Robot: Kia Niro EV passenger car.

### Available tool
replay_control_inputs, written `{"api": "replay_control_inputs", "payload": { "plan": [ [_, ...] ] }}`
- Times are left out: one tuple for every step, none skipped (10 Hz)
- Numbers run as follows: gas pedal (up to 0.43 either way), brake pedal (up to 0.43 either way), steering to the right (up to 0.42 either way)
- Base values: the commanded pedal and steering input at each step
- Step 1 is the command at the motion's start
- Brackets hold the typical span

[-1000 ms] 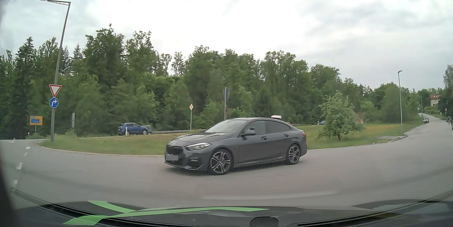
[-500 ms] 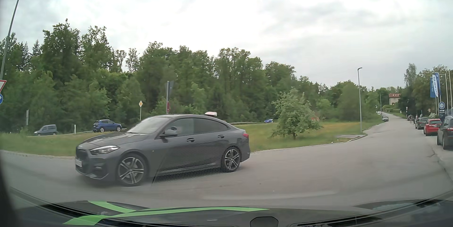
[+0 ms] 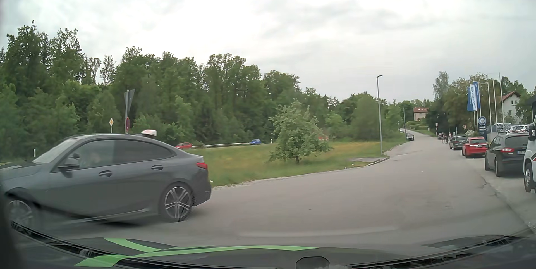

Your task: Follow the waypoints while adhering to traffic rules and regulations

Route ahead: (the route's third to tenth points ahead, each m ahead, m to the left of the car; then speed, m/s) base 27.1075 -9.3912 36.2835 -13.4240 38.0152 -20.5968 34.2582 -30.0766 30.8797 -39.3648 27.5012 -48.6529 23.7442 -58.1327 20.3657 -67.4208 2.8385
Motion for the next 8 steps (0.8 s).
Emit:
{"api": "replay_control_inputs", "payload": {
  "plan": [
    [0.079, 0.0, 0.358],
    [0.079, 0.0, 0.331],
    [0.079, 0.0, 0.308],
    [0.079, 0.0, 0.275],
    [0.079, 0.0, 0.248],
    [0.087, 0.0, 0.214],
    [0.087, 0.0, 0.189],
    [0.087, 0.0, 0.166]
  ]
}}
